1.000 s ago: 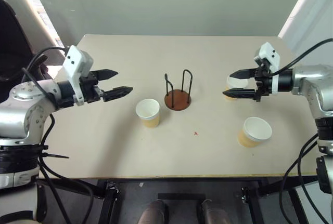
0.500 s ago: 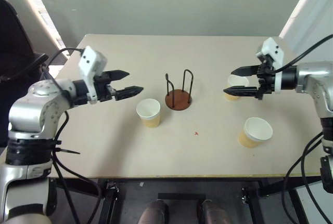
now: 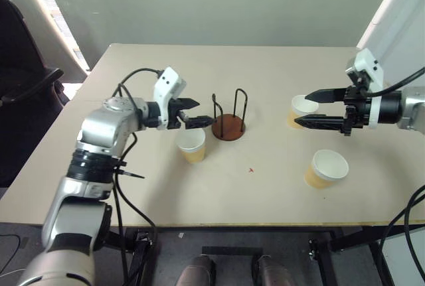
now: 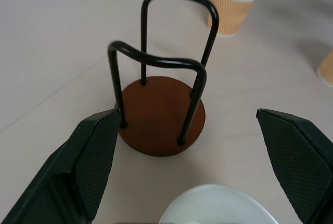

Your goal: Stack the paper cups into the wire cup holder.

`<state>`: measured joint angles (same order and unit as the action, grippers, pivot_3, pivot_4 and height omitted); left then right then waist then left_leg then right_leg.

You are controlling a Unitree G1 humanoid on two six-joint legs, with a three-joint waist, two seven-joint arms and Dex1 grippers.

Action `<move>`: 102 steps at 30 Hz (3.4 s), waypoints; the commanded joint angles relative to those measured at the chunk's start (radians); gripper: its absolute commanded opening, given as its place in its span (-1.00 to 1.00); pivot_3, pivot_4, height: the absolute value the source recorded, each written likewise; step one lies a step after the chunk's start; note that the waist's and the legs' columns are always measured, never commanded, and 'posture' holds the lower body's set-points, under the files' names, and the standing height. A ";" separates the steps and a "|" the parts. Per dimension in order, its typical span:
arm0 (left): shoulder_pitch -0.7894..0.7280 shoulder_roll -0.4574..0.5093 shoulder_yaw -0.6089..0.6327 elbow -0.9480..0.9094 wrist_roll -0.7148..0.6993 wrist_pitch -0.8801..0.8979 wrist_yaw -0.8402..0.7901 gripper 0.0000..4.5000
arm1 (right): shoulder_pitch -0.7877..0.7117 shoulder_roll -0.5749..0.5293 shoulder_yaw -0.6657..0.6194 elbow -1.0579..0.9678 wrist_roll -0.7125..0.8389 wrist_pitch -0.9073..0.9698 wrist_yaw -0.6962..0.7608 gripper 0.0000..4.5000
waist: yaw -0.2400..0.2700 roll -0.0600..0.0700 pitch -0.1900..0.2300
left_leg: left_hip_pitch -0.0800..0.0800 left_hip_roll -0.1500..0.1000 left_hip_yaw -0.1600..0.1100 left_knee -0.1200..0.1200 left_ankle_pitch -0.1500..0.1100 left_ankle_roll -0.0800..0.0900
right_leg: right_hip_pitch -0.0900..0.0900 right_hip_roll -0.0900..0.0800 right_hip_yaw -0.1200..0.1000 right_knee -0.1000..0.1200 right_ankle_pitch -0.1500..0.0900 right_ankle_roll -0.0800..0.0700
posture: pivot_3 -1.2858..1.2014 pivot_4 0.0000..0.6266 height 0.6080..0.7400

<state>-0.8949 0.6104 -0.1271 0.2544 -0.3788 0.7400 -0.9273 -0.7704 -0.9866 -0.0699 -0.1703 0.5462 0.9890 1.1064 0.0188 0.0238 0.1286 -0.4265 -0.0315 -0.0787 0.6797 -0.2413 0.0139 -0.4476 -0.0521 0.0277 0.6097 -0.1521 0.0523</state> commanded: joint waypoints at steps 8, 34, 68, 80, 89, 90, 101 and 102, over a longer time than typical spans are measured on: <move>-0.069 -0.070 -0.040 0.056 0.096 -0.094 -0.016 1.00 | 0.039 -0.055 -0.063 -0.064 0.052 -0.008 -0.016 0.97 | 0.004 0.000 0.000 | -0.001 0.000 0.000 0.001 0.001 0.001 | 0.000 0.000 0.000 -0.001 0.000 0.002 | 0.03 -0.52 1.00; -0.152 -0.223 -0.021 0.276 0.200 -0.356 -0.021 -0.99 | 0.171 -0.144 -0.098 -0.099 0.101 -0.058 0.006 1.00 | 0.012 0.000 0.000 | -0.005 -0.001 0.002 0.002 0.003 0.005 | -0.001 -0.001 0.000 -0.002 0.001 0.008 | 0.03 -0.52 1.00; 0.103 -0.236 -0.239 -0.213 0.136 -0.086 -0.161 -0.99 | 0.222 -0.318 -0.173 -0.107 0.155 -0.075 0.111 1.00 | 0.013 0.000 0.000 | -0.002 -0.002 0.004 0.005 0.005 0.010 | 0.004 -0.004 0.001 -0.001 0.000 0.013 | 0.03 -0.52 1.00; 0.152 -0.050 -0.267 -0.306 0.224 -0.172 -0.189 0.63 | 0.056 -0.254 0.001 -0.020 0.055 -0.172 0.125 1.00 | 0.007 0.000 0.000 | 0.005 -0.003 0.004 0.004 -0.001 0.020 | 0.010 -0.004 0.003 -0.001 -0.003 0.009 | 0.03 -0.52 1.00; 0.079 -0.028 -0.069 -0.322 0.075 -0.087 -0.195 0.63 | -0.172 -0.124 0.195 0.225 -0.138 -0.297 0.166 1.00 | 0.006 0.000 0.000 | 0.004 -0.004 0.004 0.004 -0.001 0.018 | 0.009 -0.004 0.002 -0.001 -0.005 0.006 | 0.03 -0.52 1.00; 0.064 -0.029 -0.049 -0.319 0.058 -0.074 -0.193 0.63 | -0.193 -0.106 0.219 0.262 -0.167 -0.322 0.175 1.00 | 0.006 0.000 0.000 | 0.004 -0.004 0.004 0.004 -0.001 0.018 | 0.009 -0.004 0.002 -0.001 -0.004 0.007 | 0.03 -0.52 1.00; 0.034 -0.012 0.011 -0.382 -0.045 0.006 -0.184 0.63 | -0.324 0.016 0.317 0.497 -0.348 -0.462 0.262 1.00 | 0.005 0.000 0.000 | 0.001 -0.003 0.003 0.002 0.001 0.012 | 0.004 -0.004 0.001 -0.002 -0.001 0.008 | 0.03 -0.52 1.00; 0.027 -0.004 0.020 -0.372 -0.049 0.005 -0.184 0.63 | -0.334 0.028 0.325 0.527 -0.374 -0.491 0.254 1.00 | 0.005 0.000 0.000 | 0.001 -0.003 0.003 0.002 0.001 0.011 | 0.004 -0.004 0.000 -0.002 -0.001 0.007 | 0.03 -0.52 1.00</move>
<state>-0.8415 0.5864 -0.1533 -0.0941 -0.4096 0.7431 -1.1086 -1.0779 -0.9564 0.2555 0.3315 0.2093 0.5394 1.3586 0.0239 0.0237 0.1288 -0.4253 -0.0338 -0.0755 0.6813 -0.2405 0.0249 -0.4437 -0.0562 0.0281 0.6077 -0.1536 0.0595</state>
